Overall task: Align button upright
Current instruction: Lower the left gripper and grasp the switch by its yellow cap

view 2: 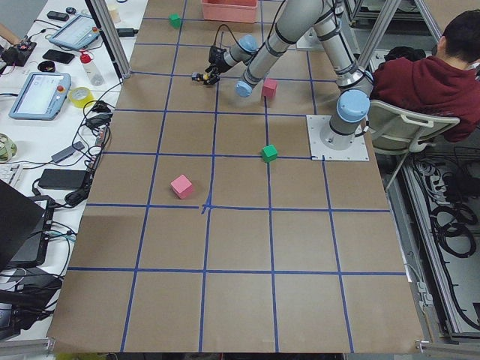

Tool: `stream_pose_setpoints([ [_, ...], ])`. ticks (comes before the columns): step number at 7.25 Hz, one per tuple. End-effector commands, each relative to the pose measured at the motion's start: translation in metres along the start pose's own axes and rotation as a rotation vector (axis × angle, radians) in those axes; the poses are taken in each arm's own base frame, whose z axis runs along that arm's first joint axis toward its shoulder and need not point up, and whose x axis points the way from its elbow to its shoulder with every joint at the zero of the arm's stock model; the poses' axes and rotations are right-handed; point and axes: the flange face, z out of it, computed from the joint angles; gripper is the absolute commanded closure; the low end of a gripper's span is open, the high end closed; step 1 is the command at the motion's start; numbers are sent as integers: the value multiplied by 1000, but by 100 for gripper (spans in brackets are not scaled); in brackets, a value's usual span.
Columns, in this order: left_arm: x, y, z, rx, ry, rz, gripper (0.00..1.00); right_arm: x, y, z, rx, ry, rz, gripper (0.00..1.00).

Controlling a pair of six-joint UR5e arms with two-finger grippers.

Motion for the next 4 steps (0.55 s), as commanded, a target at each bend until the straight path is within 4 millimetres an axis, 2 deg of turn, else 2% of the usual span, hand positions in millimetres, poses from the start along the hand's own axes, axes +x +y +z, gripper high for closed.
stream_pose_setpoints([
  [1, 1, -2, -1, 5, 0, -1, 64, -1, 0, 2, 0, -2, -1, 0],
  [2, 1, -5, -4, 11, 4, -2, 100, -1, 0, 1, 3, -2, 0, 0],
  [3, 4, -16, -12, 26, 13, -4, 100, -1, 0, 2, 1, -2, -1, 0],
  [4, 12, -46, -21, 59, 15, 3, 100, -1, 0, 1, 3, -2, -1, 0],
])
